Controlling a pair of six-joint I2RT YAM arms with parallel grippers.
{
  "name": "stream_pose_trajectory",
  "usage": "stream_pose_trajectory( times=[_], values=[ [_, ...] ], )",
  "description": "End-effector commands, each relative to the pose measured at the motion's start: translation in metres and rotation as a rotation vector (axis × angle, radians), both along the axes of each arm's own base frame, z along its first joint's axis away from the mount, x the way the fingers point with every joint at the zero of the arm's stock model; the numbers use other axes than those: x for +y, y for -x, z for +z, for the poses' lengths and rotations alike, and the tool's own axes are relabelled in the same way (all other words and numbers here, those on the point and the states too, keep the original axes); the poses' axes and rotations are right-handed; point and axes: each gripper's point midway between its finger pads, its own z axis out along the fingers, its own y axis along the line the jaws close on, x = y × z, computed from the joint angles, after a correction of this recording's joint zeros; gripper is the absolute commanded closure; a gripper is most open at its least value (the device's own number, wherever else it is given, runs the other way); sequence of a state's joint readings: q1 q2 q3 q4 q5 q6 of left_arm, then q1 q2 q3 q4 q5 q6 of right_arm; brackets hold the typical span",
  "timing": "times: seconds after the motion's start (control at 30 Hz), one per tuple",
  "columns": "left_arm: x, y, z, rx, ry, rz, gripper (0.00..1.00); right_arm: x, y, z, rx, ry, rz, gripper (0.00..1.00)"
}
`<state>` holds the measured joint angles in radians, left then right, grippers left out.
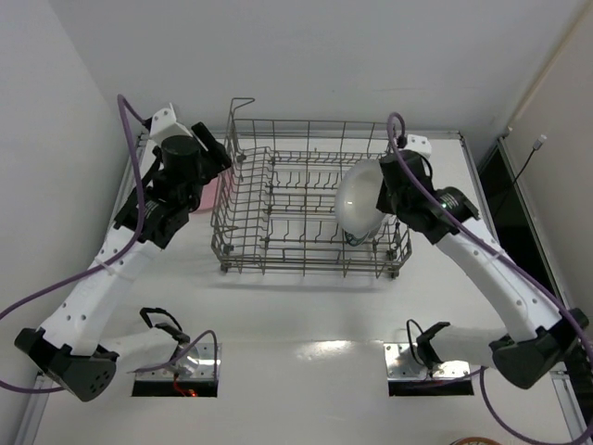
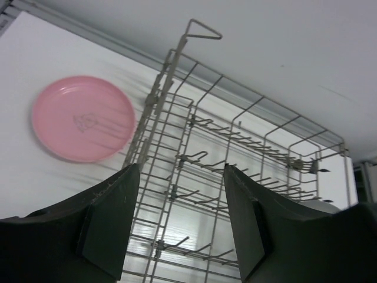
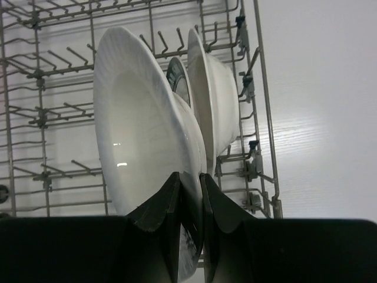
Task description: Load the plates into the dish rack
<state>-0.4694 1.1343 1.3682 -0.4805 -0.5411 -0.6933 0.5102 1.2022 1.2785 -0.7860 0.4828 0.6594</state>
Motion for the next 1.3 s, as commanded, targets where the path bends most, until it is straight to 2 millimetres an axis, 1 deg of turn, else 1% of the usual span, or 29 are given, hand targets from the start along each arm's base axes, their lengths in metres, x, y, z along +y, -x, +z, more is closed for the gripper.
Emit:
stream_pose_trajectory(
  times=[0.0, 0.03, 0.07, 0.1, 0.13, 0.17, 0.2, 0.23, 0.27, 0.3, 0.33, 0.37, 0.43, 0.47, 0.5, 0.53, 0.63, 0.7, 0.77, 0.8, 0.87, 0.9, 1.0, 1.07, 1.1, 1.13, 1.17, 1.23, 1.27],
  values=[
    [0.014, -0.004, -0.011, 0.012, -0.028, 0.090, 0.44, -0.016, -0.019, 0.043, -0.138, 0.082, -0.166, 1.00],
    [0.016, -0.004, -0.011, 0.010, -0.031, 0.104, 0.44, -0.018, -0.018, 0.046, -0.130, 0.106, -0.184, 1.00],
    [0.013, -0.001, -0.008, 0.001, -0.016, 0.096, 0.44, -0.013, -0.017, 0.046, -0.129, 0.127, -0.188, 1.00],
    [0.016, -0.001, -0.008, -0.002, -0.020, 0.112, 0.44, -0.017, -0.018, 0.047, -0.131, 0.167, -0.213, 1.00],
    [0.016, 0.000, -0.009, 0.004, -0.028, 0.116, 0.44, -0.016, -0.022, 0.044, -0.113, 0.194, -0.219, 1.00],
    [0.012, 0.001, -0.009, 0.004, -0.028, 0.105, 0.44, -0.013, -0.023, 0.045, -0.115, 0.204, -0.217, 1.00],
    [0.014, 0.001, -0.009, 0.002, -0.031, 0.118, 0.44, -0.013, -0.025, 0.042, -0.112, 0.215, -0.223, 1.00],
    [0.013, 0.002, -0.008, 0.001, -0.034, 0.120, 0.42, -0.006, -0.028, 0.046, -0.134, 0.202, -0.209, 1.00],
    [0.009, 0.003, -0.008, 0.000, -0.034, 0.109, 0.42, -0.002, -0.033, 0.041, -0.121, 0.222, -0.189, 1.00],
    [0.011, 0.003, -0.008, -0.001, -0.036, 0.119, 0.42, 0.003, -0.034, 0.041, -0.122, 0.221, -0.179, 1.00],
    [0.011, 0.003, -0.008, 0.000, -0.045, 0.117, 0.41, 0.003, -0.036, 0.037, -0.115, 0.236, -0.184, 1.00],
    [0.008, 0.004, -0.008, 0.000, -0.045, 0.108, 0.41, 0.006, -0.040, 0.037, -0.111, 0.267, -0.192, 1.00],
    [0.010, 0.005, -0.010, 0.007, -0.052, 0.117, 0.39, 0.005, -0.040, 0.029, -0.086, 0.318, -0.206, 1.00],
    [0.010, 0.005, -0.010, 0.005, -0.042, 0.119, 0.39, 0.007, -0.041, 0.030, -0.095, 0.330, -0.211, 1.00],
    [0.011, 0.005, -0.010, 0.004, -0.044, 0.128, 0.39, 0.008, -0.043, 0.027, -0.088, 0.336, -0.210, 1.00],
    [0.011, 0.005, -0.014, 0.013, -0.050, 0.128, 0.38, 0.013, -0.043, 0.022, -0.082, 0.351, -0.193, 1.00],
    [0.011, 0.005, -0.014, 0.013, -0.050, 0.128, 0.38, 0.020, -0.050, 0.014, -0.085, 0.365, -0.184, 1.00],
    [0.011, 0.005, -0.014, 0.013, -0.050, 0.128, 0.38, 0.026, -0.049, 0.010, -0.084, 0.404, -0.173, 1.00],
    [0.011, 0.005, -0.014, 0.013, -0.050, 0.128, 0.35, 0.025, -0.051, 0.012, -0.090, 0.454, -0.187, 1.00],
    [0.011, 0.005, -0.014, 0.013, -0.050, 0.128, 0.35, 0.026, -0.052, 0.001, -0.060, 0.486, -0.178, 1.00],
    [0.011, 0.005, -0.014, 0.013, -0.050, 0.128, 0.35, 0.029, -0.053, -0.002, -0.057, 0.516, -0.179, 1.00],
    [0.011, 0.005, -0.014, 0.013, -0.050, 0.128, 0.35, 0.032, -0.056, -0.010, -0.042, 0.533, -0.174, 1.00],
    [0.010, 0.003, -0.017, 0.020, -0.055, 0.128, 0.35, 0.044, -0.059, -0.016, -0.040, 0.535, -0.159, 1.00],
    [0.010, 0.003, -0.017, 0.020, -0.055, 0.128, 0.35, 0.055, -0.061, -0.025, -0.029, 0.559, -0.144, 1.00],
    [0.010, 0.003, -0.017, 0.020, -0.055, 0.128, 0.35, 0.054, -0.061, -0.028, -0.019, 0.573, -0.155, 1.00],
    [0.010, 0.003, -0.017, 0.020, -0.055, 0.128, 0.34, 0.056, -0.063, -0.038, 0.003, 0.598, -0.148, 1.00],
    [0.010, 0.003, -0.017, 0.020, -0.055, 0.128, 0.34, 0.059, -0.066, -0.039, -0.001, 0.589, -0.154, 0.99],
    [0.010, 0.003, -0.017, 0.020, -0.055, 0.128, 0.34, 0.064, -0.066, -0.051, 0.030, 0.585, -0.130, 0.98],
    [0.010, 0.003, -0.021, 0.028, -0.060, 0.127, 0.33, 0.066, -0.068, -0.054, 0.029, 0.584, -0.131, 0.96]
  ],
)
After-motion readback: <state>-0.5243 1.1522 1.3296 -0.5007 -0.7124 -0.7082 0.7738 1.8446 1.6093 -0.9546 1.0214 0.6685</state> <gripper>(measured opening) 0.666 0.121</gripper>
